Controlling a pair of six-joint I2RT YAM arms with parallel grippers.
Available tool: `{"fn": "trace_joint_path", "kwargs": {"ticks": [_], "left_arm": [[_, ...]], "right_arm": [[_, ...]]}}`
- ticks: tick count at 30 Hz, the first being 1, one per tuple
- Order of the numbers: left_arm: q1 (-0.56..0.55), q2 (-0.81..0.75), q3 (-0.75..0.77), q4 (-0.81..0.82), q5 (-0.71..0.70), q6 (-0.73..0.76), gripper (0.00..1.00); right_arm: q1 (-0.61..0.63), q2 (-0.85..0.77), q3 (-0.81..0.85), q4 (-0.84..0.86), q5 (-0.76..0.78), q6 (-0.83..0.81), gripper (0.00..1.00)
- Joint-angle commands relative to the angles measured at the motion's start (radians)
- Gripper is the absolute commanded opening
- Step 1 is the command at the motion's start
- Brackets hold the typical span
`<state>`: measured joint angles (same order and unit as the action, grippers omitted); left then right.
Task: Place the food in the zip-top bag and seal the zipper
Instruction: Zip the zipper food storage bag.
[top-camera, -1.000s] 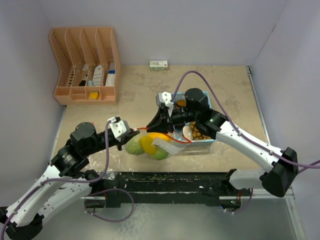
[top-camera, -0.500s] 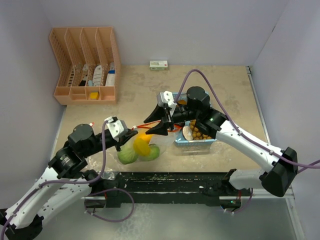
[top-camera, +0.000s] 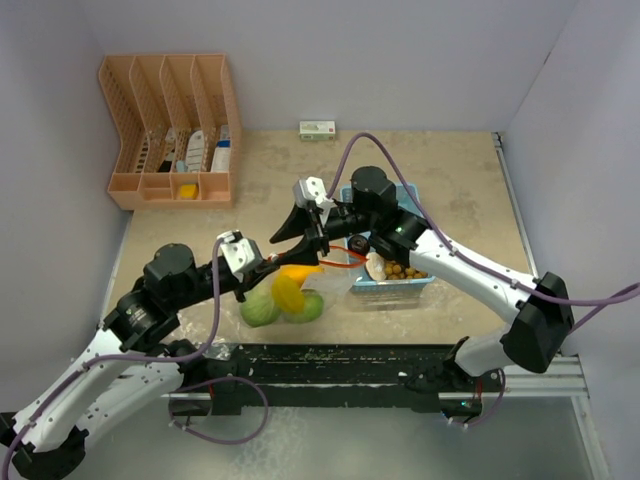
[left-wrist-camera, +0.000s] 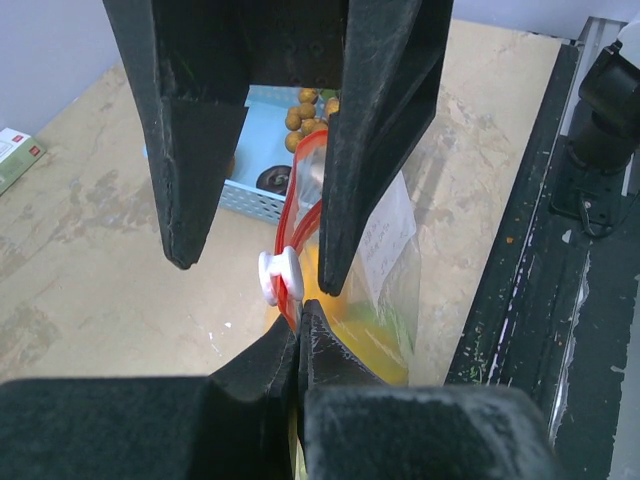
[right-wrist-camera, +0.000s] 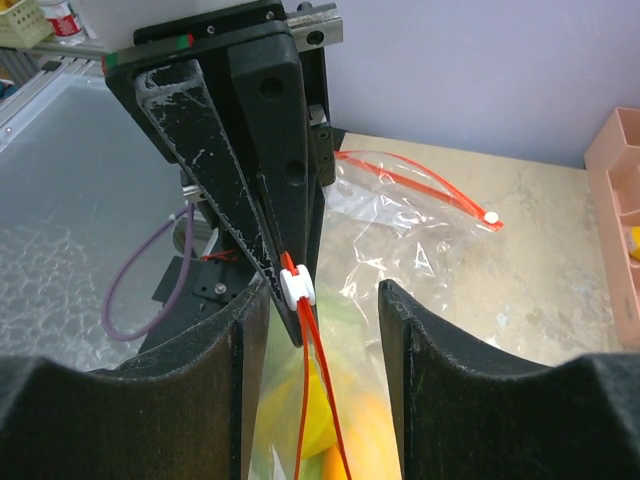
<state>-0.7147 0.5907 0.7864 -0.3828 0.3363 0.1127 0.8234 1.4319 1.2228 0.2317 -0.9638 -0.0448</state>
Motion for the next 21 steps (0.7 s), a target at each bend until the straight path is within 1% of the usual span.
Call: {"fn": "trace_joint_path", "kwargs": {"ticks": [1, 5, 9, 11, 14, 16, 17, 18, 21], "left_arm": [[-0.001, -0.014, 0.011, 0.067, 0.019, -0.013, 0.0], [-0.001, -0.011, 0.012, 0.067, 0.024, -0.013, 0.0], [-0.002, -0.002, 0.013, 0.063, 0.018, -0.014, 0.0], [-0.001, -0.002, 0.013, 0.062, 0.013, -0.015, 0.0], [-0.001, -0.005, 0.013, 0.062, 0.009, -0.016, 0.0], [-0.002, -0.007, 0.013, 0.062, 0.005, -0.016, 0.0], [-0.001, -0.01, 0.013, 0.062, 0.0, -0.017, 0.0], [-0.002, -0.011, 0.013, 0.062, -0.003, -0.017, 0.0], [-0.002, -0.015, 0.013, 0.067, -0.003, -0.02, 0.0]], "right_arm": [[0.011, 0.003, 0.053, 0.049, -0.047, 0.01, 0.5], [0.016, 0.008, 0.055, 0.05, -0.057, 0.01, 0.48], [0.017, 0.013, 0.061, 0.054, -0.074, 0.015, 0.41], [0.017, 0.019, 0.065, 0.056, -0.087, 0.021, 0.35], [0.017, 0.025, 0.069, 0.048, -0.092, 0.02, 0.2], [0.017, 0.028, 0.067, 0.043, -0.093, 0.02, 0.07], [0.017, 0.029, 0.067, 0.04, -0.094, 0.022, 0.03], [0.017, 0.029, 0.066, 0.036, -0.092, 0.02, 0.01], [0.017, 0.024, 0.056, 0.026, -0.082, 0.017, 0.02]]}}
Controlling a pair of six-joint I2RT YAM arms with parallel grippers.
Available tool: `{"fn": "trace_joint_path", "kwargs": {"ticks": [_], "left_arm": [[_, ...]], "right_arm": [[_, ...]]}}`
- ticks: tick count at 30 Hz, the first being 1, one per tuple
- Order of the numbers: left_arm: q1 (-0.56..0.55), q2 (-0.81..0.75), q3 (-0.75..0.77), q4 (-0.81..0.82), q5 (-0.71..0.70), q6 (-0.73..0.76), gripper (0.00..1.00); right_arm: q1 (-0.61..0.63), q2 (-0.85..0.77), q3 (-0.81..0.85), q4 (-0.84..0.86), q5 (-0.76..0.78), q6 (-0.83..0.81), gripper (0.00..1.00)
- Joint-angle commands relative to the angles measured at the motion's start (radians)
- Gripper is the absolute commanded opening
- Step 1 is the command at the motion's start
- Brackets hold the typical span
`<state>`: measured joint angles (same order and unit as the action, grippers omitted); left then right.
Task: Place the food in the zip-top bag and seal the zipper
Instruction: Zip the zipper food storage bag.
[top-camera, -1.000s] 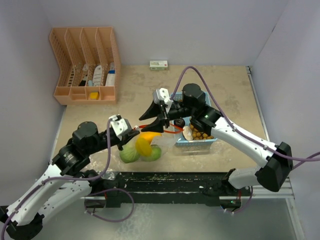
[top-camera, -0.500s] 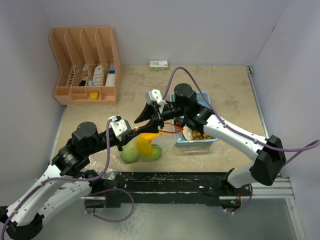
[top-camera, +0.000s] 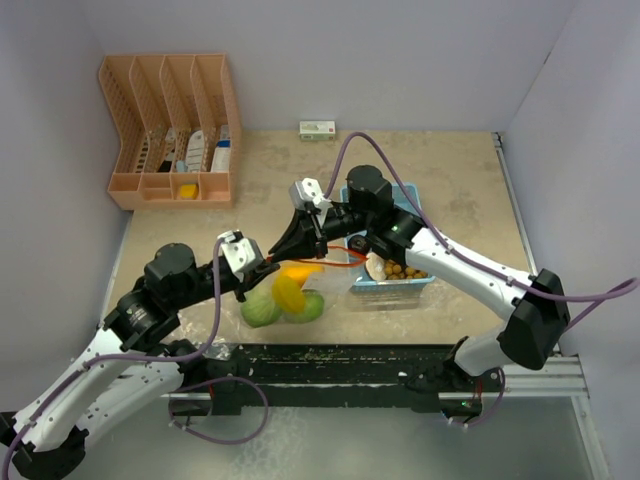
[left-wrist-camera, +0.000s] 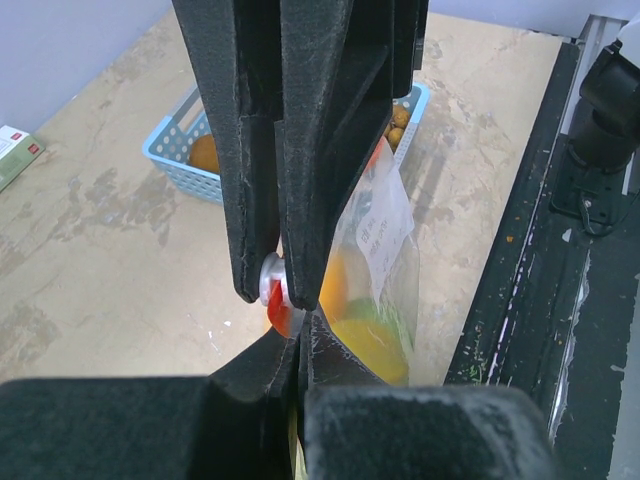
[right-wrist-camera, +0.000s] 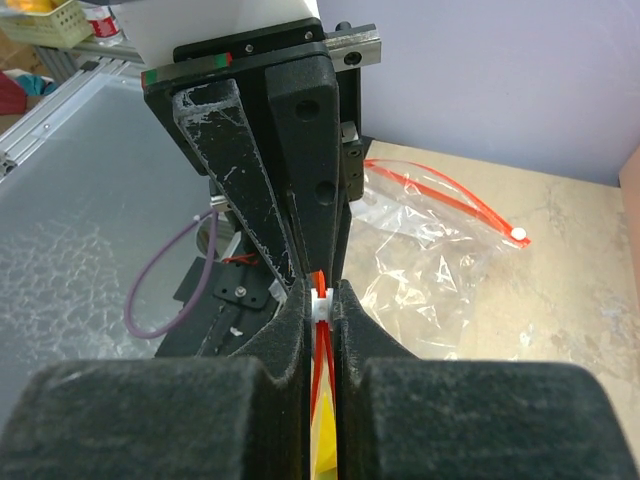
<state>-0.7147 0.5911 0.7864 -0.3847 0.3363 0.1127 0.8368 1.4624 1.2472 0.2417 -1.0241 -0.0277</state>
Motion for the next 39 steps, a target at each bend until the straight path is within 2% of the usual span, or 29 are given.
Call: {"fn": "trace_joint_path", "kwargs": {"ticks": [1, 5, 17, 19, 21, 27, 39], "left_arm": [[-0.002, -0.018, 0.014, 0.069, -0.006, -0.02, 0.0], [-0.001, -0.033, 0.015, 0.069, -0.029, -0.022, 0.0], [-0.002, -0.063, 0.013, 0.059, -0.055, -0.022, 0.0], [-0.001, -0.063, 0.012, 0.059, -0.056, -0.022, 0.0], [-0.001, -0.06, 0.013, 0.058, -0.058, -0.022, 0.0], [-0.001, -0.068, 0.017, 0.057, -0.068, -0.024, 0.0], [-0.001, -0.091, 0.097, -0.002, -0.153, 0.016, 0.0]], "right_arm": [[0.004, -0.008, 0.03, 0.013, -0.021, 0.0, 0.02], [0.005, -0.016, 0.021, -0.011, -0.023, -0.002, 0.0], [-0.016, -0.02, 0.013, -0.12, 0.12, -0.069, 0.0], [-0.022, -0.025, 0.012, -0.122, 0.125, -0.067, 0.04], [-0.022, -0.028, 0.014, -0.12, 0.122, -0.069, 0.0], [-0.033, -0.028, 0.01, -0.191, 0.203, -0.119, 0.0], [-0.144, -0.138, -0.094, -0.214, 0.343, -0.107, 0.0]]}}
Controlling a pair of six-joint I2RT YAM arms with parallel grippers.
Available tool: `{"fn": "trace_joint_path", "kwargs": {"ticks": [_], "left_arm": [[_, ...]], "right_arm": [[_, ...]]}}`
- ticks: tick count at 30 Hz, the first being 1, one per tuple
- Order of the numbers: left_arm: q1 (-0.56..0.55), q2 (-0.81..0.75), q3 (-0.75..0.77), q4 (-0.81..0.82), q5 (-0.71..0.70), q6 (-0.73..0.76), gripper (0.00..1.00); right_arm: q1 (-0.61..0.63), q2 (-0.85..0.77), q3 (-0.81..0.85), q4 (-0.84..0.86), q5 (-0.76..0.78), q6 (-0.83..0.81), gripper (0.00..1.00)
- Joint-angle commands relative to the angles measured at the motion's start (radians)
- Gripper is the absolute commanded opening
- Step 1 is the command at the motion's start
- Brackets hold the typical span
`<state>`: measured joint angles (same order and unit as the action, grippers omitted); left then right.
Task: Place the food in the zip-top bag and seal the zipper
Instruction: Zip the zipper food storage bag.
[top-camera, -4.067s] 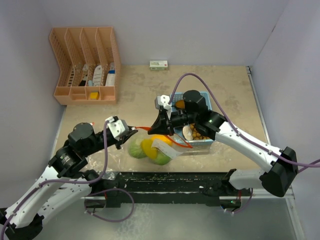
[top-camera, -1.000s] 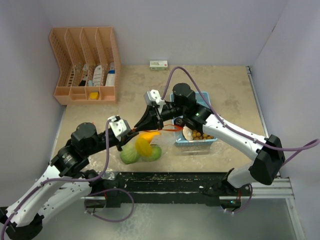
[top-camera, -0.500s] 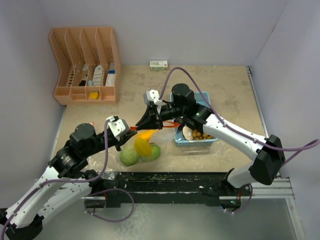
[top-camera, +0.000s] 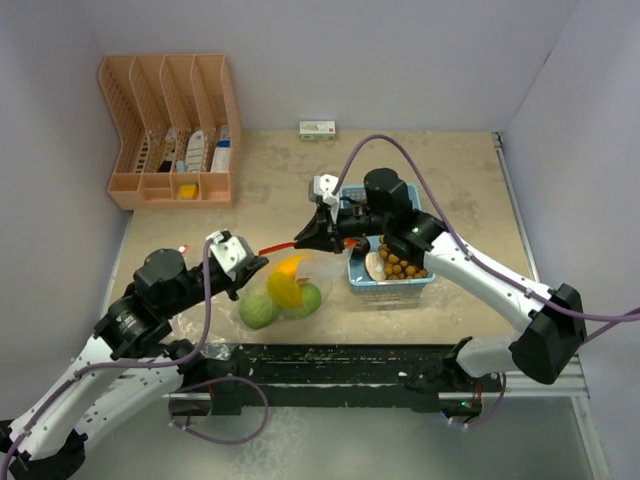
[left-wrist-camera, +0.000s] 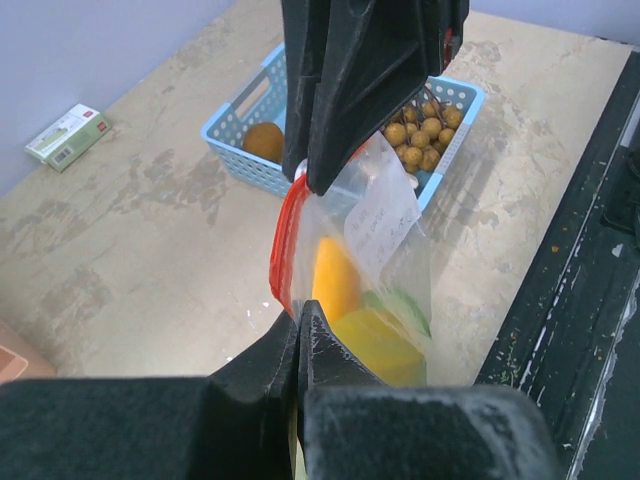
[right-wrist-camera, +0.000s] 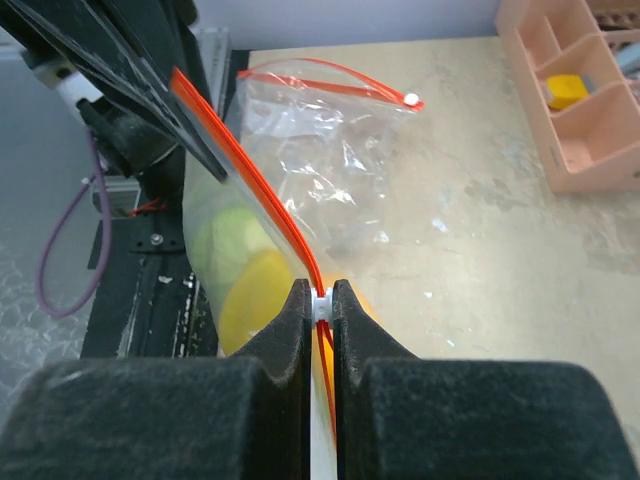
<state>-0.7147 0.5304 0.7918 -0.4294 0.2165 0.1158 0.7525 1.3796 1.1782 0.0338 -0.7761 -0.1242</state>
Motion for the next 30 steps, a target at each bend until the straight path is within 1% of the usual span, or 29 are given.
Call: {"fn": "trace_joint_path", "kwargs": {"ticks": [1, 8, 14, 20, 22, 26, 30], "left_arm": [[-0.001, -0.033, 0.104, 0.037, -0.046, 0.019, 0.0], [-0.002, -0.047, 0.185, 0.001, -0.147, 0.062, 0.0], [0.0, -0.057, 0.191, 0.009, -0.289, 0.084, 0.0], [-0.002, -0.026, 0.191, 0.017, -0.4, 0.088, 0.0], [0.0, -0.018, 0.186, 0.024, -0.397, 0.087, 0.0], [-0.002, -0.009, 0.158, 0.052, -0.343, 0.077, 0.0], [-0.001, -0.002, 0.15, 0.054, -0.411, 0.073, 0.0]], "right_arm": [[-0.068, -0.061, -0.03, -0.007, 0.097, -0.011, 0.0], [-0.111, -0.067, -0.048, -0.022, 0.116, -0.021, 0.0], [-0.144, -0.073, -0.07, -0.019, 0.117, -0.025, 0.0], [-0.164, -0.082, -0.082, -0.024, 0.137, -0.026, 0.0], [-0.168, -0.083, -0.086, -0.021, 0.131, -0.023, 0.0], [-0.169, -0.081, -0.085, -0.022, 0.099, -0.023, 0.0], [-0.171, -0.083, -0.09, -0.031, 0.133, -0.03, 0.0]]}}
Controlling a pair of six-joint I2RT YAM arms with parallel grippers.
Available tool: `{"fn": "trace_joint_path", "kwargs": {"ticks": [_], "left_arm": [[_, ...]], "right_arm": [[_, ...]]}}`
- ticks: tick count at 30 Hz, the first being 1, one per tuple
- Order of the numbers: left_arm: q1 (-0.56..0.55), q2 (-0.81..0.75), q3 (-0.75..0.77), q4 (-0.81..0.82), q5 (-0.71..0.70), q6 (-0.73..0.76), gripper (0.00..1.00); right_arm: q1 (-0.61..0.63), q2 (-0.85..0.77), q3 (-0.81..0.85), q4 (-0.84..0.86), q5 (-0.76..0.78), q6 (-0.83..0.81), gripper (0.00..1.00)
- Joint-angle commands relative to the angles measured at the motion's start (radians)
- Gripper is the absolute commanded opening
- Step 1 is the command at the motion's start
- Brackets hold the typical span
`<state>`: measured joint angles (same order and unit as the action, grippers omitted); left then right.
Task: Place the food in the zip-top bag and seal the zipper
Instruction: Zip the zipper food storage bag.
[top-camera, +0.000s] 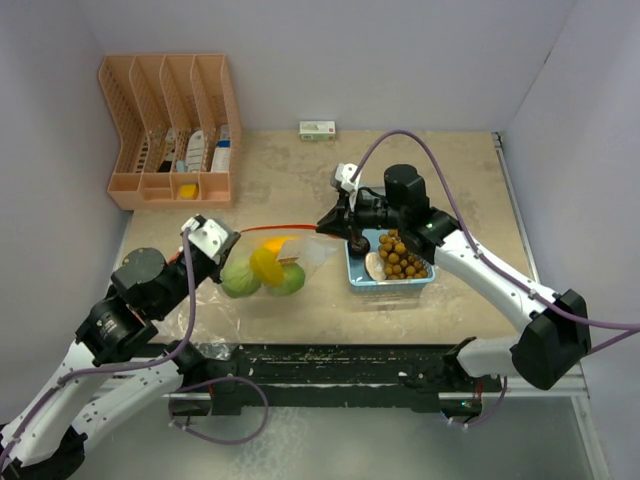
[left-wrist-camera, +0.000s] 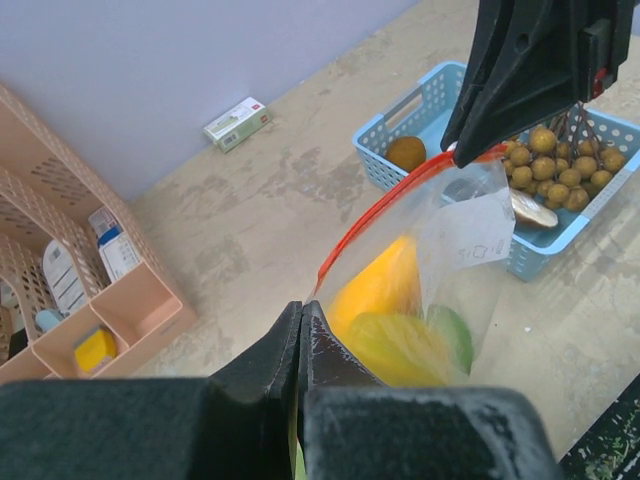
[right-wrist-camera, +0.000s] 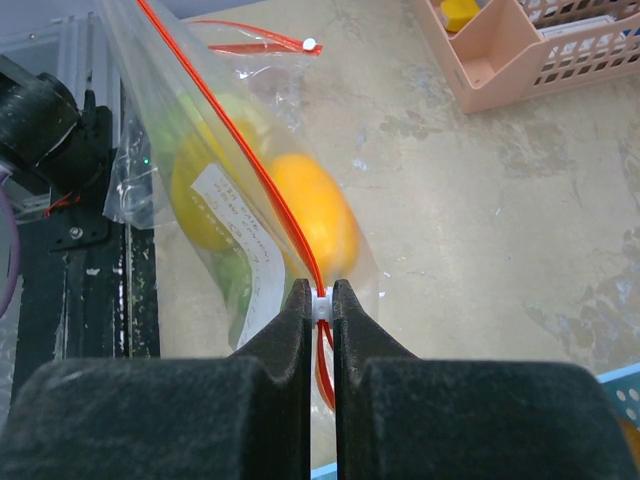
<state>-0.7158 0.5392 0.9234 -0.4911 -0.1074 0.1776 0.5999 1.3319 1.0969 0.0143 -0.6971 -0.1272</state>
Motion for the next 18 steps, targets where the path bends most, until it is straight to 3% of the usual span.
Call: {"fn": "trace_joint_path", "kwargs": {"ticks": [1, 9, 13, 15, 16, 18], "left_arm": [[0.0, -0.011, 0.018, 0.115, -0.1, 0.01, 0.0], [0.0, 0.013, -0.023, 0.139, 0.058, 0.004, 0.0], [0.0, 0.038, -0.04, 0.156, 0.269, 0.023, 0.01], [-0.001, 0.068, -0.037, 0.155, 0.412, 0.077, 0.35], [-0.001, 0.095, -0.032, 0.155, 0.463, 0.112, 0.46], [-0.001, 0.161, -0.008, 0.154, 0.51, 0.173, 0.55]], "right_arm": [[-0.017, -0.034, -0.011, -0.014, 0.065, -0.026, 0.0], [-0.018, -0.026, -0.007, -0.014, 0.022, -0.025, 0.0], [-0.018, -0.028, -0.014, -0.009, -0.015, -0.028, 0.0], [-0.017, -0.028, -0.013, -0.008, -0.028, -0.029, 0.0], [-0.017, -0.026, -0.011, -0.009, -0.041, -0.031, 0.0], [-0.018, -0.024, -0.009, -0.014, -0.08, -0.042, 0.0]]}}
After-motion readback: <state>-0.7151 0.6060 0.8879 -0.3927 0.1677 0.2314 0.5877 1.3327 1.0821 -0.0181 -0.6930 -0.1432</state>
